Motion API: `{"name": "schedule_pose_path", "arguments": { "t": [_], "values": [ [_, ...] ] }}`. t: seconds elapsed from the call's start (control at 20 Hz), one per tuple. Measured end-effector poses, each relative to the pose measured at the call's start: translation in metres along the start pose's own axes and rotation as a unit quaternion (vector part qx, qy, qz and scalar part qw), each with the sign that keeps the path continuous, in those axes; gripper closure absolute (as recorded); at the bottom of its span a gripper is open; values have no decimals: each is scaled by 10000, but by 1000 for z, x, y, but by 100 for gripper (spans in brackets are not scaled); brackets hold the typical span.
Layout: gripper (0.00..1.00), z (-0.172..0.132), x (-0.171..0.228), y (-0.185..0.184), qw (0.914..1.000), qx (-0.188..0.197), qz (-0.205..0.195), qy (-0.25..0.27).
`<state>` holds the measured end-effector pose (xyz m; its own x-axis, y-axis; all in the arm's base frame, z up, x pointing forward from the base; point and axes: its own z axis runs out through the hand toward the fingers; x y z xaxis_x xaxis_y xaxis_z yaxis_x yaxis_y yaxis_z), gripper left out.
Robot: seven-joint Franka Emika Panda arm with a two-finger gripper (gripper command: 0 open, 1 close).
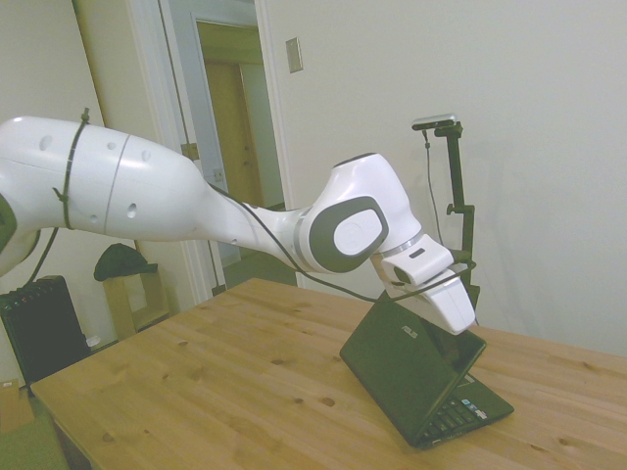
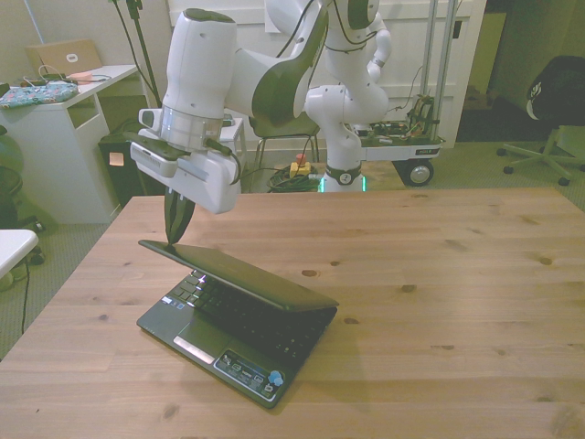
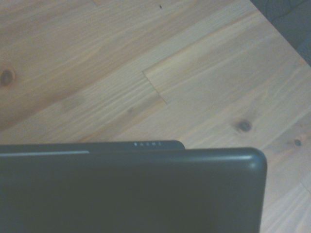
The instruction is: Close the laptop
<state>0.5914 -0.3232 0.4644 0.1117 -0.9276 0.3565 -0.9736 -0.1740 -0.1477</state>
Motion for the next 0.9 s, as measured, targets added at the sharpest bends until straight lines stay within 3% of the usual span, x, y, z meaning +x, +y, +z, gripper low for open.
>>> {"name": "schedule_pose_path", "arguments": {
  "t": [0.35,0.65,0.8,0.9],
  "values": [
    [100,36,-2,-46,9999,47,-101,27],
    [100,81,-26,-58,9996,-112,-229,-134],
    [100,66,-32,-65,9995,18,-257,-163],
    [100,29,-39,-69,9986,270,-367,-259]
  ]
}}
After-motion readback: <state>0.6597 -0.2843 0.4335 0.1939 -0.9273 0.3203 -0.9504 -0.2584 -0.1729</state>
